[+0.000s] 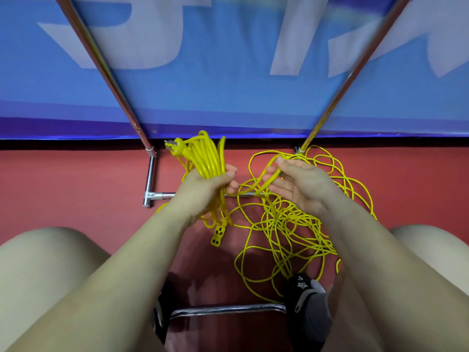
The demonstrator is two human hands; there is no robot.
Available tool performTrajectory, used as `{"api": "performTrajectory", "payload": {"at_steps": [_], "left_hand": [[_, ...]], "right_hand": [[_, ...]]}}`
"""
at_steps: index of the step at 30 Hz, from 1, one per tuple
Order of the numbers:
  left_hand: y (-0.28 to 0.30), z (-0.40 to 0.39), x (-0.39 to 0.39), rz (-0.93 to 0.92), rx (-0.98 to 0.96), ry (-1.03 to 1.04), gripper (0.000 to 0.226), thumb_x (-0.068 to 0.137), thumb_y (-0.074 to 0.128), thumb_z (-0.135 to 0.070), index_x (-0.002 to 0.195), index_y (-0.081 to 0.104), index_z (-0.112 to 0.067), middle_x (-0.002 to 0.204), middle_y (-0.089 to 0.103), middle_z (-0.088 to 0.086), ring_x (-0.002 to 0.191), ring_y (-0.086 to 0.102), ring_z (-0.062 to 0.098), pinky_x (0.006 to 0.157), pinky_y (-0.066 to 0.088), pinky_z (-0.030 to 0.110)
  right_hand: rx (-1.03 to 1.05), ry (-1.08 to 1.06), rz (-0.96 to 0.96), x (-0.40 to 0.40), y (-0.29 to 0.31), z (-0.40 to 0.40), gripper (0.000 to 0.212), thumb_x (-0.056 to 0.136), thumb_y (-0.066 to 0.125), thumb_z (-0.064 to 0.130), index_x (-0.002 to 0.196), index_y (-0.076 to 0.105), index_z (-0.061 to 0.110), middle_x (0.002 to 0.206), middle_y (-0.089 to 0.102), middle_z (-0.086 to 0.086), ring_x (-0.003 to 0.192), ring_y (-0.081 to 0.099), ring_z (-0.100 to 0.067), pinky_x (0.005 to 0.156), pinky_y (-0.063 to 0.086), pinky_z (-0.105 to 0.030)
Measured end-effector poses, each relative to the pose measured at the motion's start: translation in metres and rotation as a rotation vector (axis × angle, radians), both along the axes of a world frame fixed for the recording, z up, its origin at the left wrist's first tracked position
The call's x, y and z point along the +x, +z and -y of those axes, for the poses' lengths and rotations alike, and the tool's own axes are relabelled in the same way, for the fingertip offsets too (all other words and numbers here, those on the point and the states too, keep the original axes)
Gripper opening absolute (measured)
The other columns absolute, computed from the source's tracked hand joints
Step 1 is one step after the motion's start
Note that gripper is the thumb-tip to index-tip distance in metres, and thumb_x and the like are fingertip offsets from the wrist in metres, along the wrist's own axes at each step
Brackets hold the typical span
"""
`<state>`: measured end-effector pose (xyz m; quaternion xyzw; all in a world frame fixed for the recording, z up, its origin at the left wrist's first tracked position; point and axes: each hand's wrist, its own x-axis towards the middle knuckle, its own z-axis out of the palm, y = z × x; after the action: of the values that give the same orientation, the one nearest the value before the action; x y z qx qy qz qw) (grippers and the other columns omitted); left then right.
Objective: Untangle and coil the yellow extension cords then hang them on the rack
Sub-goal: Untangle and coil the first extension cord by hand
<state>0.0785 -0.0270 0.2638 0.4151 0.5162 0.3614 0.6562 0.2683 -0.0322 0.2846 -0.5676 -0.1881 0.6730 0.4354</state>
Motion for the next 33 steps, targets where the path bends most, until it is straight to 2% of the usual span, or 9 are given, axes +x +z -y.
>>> {"api": "performTrajectory", "payload": {"at_steps": [4,11,17,20,23,26,27,30,33], "left_hand": [[-0.006,0.005,0.006,-0.154,0.003,-0.116,0.014,0.090,0.060,-0.009,0.089,0.066,-0.022,0.061,0.065,-0.012,0.053,0.057,0.002,0.053,0.047,0.019],[-0.014,0.012,0.014,-0.194,-0.007,-0.200,0.015,0.089,0.062,-0.012,0.081,0.063,-0.025,0.055,0.060,-0.009,0.051,0.055,0.006,0.048,0.046,0.018],[-0.021,0.015,0.017,-0.232,0.022,-0.237,0.014,0.087,0.064,-0.017,0.074,0.064,-0.020,0.059,0.059,-0.003,0.052,0.054,0.010,0.052,0.046,0.022],[-0.022,0.014,0.018,-0.229,0.039,-0.244,0.015,0.088,0.064,-0.019,0.074,0.063,-0.014,0.062,0.060,-0.001,0.058,0.055,0.016,0.060,0.048,0.029],[-0.021,0.012,0.018,-0.197,-0.008,-0.151,0.015,0.089,0.062,-0.017,0.074,0.062,-0.013,0.055,0.060,-0.006,0.050,0.057,0.008,0.052,0.049,0.024],[-0.018,0.009,0.017,-0.140,-0.056,-0.013,0.020,0.090,0.062,-0.020,0.072,0.061,-0.011,0.052,0.059,-0.004,0.043,0.054,0.010,0.046,0.047,0.027],[-0.016,0.007,0.016,-0.126,-0.061,0.034,0.021,0.090,0.061,-0.021,0.071,0.061,-0.011,0.051,0.059,-0.003,0.041,0.053,0.011,0.046,0.046,0.026],[-0.016,0.003,0.014,-0.029,-0.117,0.187,0.025,0.091,0.061,-0.021,0.068,0.059,-0.012,0.050,0.057,-0.001,0.037,0.053,0.010,0.037,0.042,0.019],[-0.015,-0.003,0.009,0.090,-0.202,0.299,0.025,0.089,0.062,-0.025,0.068,0.059,-0.013,0.050,0.056,0.000,0.039,0.052,0.011,0.042,0.046,0.022]], "right_hand": [[-0.092,-0.116,-0.168,-0.006,0.004,-0.003,0.012,0.094,0.050,0.016,0.085,0.052,0.010,0.063,0.071,-0.003,0.057,0.069,-0.011,0.048,0.053,-0.020],[-0.136,-0.153,-0.255,-0.008,0.010,-0.005,0.020,0.096,0.047,0.015,0.077,0.052,0.009,0.062,0.070,-0.007,0.054,0.068,-0.010,0.048,0.054,-0.018],[-0.091,-0.110,-0.293,-0.008,0.010,-0.005,0.019,0.096,0.047,0.017,0.080,0.053,0.008,0.069,0.072,-0.008,0.061,0.070,-0.012,0.057,0.057,-0.021],[-0.051,-0.063,-0.270,-0.004,0.011,-0.007,0.018,0.096,0.046,0.021,0.091,0.056,0.006,0.087,0.071,-0.009,0.073,0.070,-0.016,0.063,0.058,-0.026],[-0.019,0.141,0.034,-0.007,0.007,-0.003,0.024,0.095,0.050,0.021,0.118,0.051,0.013,0.108,0.065,-0.009,0.084,0.066,-0.018,0.070,0.055,-0.029],[0.191,0.488,0.616,-0.013,-0.005,0.005,0.031,0.092,0.056,0.020,0.123,0.054,0.014,0.100,0.061,-0.005,0.083,0.060,-0.016,0.069,0.047,-0.016],[0.247,0.618,0.745,-0.014,-0.010,0.008,0.029,0.091,0.058,0.022,0.118,0.057,0.013,0.094,0.060,-0.001,0.082,0.058,-0.014,0.070,0.046,-0.018],[0.270,0.896,0.878,-0.015,-0.023,0.016,0.017,0.089,0.061,0.025,0.103,0.061,0.018,0.071,0.047,0.011,0.068,0.048,-0.005,0.074,0.041,-0.028],[0.272,0.974,1.016,-0.010,-0.026,0.016,0.006,0.091,0.057,0.022,0.095,0.056,0.019,0.069,0.044,0.009,0.071,0.047,-0.012,0.074,0.040,-0.031]]}}
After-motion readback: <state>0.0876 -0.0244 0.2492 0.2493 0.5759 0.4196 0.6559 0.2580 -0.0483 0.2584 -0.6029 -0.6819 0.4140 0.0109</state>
